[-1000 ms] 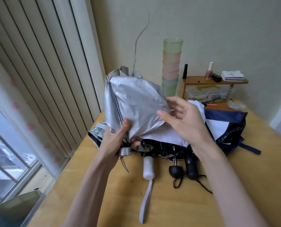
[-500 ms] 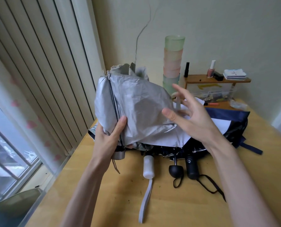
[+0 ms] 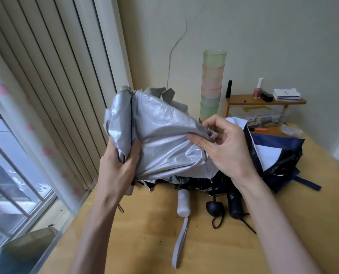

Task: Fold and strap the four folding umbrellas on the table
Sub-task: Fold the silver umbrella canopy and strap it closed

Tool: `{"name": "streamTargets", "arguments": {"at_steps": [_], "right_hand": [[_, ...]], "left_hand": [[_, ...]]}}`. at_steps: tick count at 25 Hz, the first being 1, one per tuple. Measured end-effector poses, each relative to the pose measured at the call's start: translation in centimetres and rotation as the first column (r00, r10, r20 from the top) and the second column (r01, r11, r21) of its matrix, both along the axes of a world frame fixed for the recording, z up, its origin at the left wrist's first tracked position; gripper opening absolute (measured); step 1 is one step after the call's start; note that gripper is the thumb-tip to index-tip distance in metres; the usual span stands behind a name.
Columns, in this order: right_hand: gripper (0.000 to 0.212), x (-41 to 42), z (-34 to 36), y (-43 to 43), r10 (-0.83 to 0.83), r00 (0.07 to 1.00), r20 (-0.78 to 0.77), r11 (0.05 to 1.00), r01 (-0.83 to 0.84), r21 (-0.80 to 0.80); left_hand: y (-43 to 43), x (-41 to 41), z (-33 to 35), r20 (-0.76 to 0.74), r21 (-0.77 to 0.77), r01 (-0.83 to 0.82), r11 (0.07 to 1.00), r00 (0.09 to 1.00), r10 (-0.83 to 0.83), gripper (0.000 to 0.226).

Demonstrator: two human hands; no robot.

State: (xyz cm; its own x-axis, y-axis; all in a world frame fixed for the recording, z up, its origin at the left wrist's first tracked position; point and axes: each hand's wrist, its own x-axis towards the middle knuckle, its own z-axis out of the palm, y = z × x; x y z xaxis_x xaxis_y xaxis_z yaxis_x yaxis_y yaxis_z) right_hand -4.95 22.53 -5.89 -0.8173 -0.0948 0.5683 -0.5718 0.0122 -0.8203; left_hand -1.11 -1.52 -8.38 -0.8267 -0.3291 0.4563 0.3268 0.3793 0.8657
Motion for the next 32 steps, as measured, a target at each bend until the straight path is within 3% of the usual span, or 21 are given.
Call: {"name": "streamTargets", "arguments": {"at_steps": [5,9,11,12,14,16,17,19,22,25,28,32], "right_hand": [[0.017,0.6,-0.2,-1.3,0.07,0.997,-0.019,0.997,-0.069,0.024],[0.014,0.1,0.6,-1.2,0.037,0.999,-0.008,0.995,-0.036,0.095],[0.02,-0.6,0.8,-0.4,-0.136,0.983,-0.126,0.951,0.165,0.26],[0.026,-0.9,0.8,0.0,-0.243,0.946,-0.215,0.885,0.307,0.351],[0.035,-1.2,0.3,0.8,-0.339,0.909,-0.242,0.802,0.413,0.431],[0.037,-0.9,0.0,1.8,-0.24,0.971,-0.017,0.913,0.232,0.335],[0.036,-0.5,0.0,2.4,-0.085,0.989,0.12,0.98,0.061,0.192],[0.026,0.4,0.1,3.2,0.239,0.94,0.244,0.971,-0.226,-0.08],[0.024,0.9,0.3,3.3,0.372,0.895,0.245,0.924,-0.333,-0.186],[0.024,0.8,0.8,3.5,0.185,0.951,0.248,0.973,-0.212,0.087],[0.022,0.9,1.6,4.1,0.015,0.97,0.241,0.925,-0.105,0.365],[0.016,0.8,1.3,4.6,0.023,0.937,0.348,0.834,-0.21,0.51]], "left_hand": [[-0.5,1.2,-0.3,-0.01,0.141,-0.008,0.99,1.0,0.01,0.033],[-0.5,0.5,0.0,-0.039,0.293,0.0,0.956,0.999,0.012,0.077],[-0.2,-0.2,0.1,0.005,0.356,0.036,0.934,0.999,-0.04,0.102],[0.0,-0.5,-0.1,0.018,0.376,0.046,0.926,0.998,-0.056,0.11],[0.1,-1.0,-0.8,0.015,0.371,0.066,0.926,0.997,-0.077,0.11],[-0.2,-1.4,-1.6,0.011,0.34,0.062,0.938,0.997,-0.071,0.095],[-0.4,-1.7,-2.0,0.013,0.329,0.058,0.942,0.998,-0.066,0.088],[-0.9,-2.2,-2.8,0.021,0.302,0.047,0.952,0.998,-0.055,0.083],[-0.8,-2.5,-3.1,-0.015,0.257,0.042,0.966,0.999,-0.04,0.084],[-0.8,-2.6,-3.0,-0.071,0.212,0.055,0.976,0.997,-0.041,0.084],[-1.8,-2.7,-3.3,-0.049,0.186,0.056,0.981,0.998,-0.047,0.089],[-2.3,-2.4,-3.2,-0.041,0.148,0.114,0.982,0.993,-0.109,0.101]]}}
